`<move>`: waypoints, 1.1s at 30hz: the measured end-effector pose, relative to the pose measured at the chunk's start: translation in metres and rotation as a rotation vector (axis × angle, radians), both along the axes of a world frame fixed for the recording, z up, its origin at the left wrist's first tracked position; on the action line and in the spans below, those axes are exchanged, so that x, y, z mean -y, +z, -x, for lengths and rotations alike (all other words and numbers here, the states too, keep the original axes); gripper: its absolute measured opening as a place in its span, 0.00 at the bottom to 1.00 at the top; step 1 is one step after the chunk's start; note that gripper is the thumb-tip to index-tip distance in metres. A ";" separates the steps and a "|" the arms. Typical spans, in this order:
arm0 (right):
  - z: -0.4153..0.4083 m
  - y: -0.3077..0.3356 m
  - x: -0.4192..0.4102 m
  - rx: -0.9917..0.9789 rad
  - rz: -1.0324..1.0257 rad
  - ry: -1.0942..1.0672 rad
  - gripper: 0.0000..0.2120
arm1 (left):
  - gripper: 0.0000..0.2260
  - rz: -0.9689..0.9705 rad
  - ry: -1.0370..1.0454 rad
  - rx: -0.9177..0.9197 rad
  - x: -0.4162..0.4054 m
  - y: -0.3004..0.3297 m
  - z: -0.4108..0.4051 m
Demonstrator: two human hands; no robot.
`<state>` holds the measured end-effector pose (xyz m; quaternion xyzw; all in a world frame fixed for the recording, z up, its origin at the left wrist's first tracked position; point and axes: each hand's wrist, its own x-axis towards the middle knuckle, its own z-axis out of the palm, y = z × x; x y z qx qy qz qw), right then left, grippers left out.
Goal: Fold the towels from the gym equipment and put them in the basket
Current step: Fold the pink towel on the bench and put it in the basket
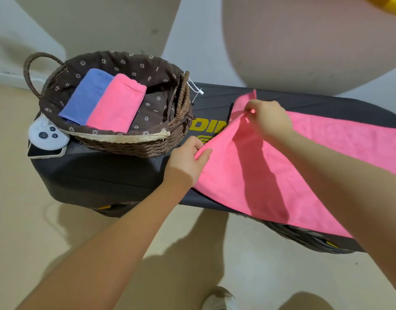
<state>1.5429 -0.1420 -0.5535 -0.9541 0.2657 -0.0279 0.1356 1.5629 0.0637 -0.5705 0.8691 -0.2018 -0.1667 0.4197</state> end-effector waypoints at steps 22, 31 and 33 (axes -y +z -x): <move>-0.044 0.040 -0.029 0.510 -0.842 -0.270 0.10 | 0.10 0.339 0.076 0.019 -0.019 0.054 -0.014; 0.059 0.010 0.075 0.375 -0.531 -0.307 0.29 | 0.11 0.242 -0.384 -0.095 0.082 0.036 0.058; 0.081 0.015 0.094 0.381 -0.532 -0.322 0.28 | 0.11 0.244 -0.450 -0.137 0.106 0.037 0.076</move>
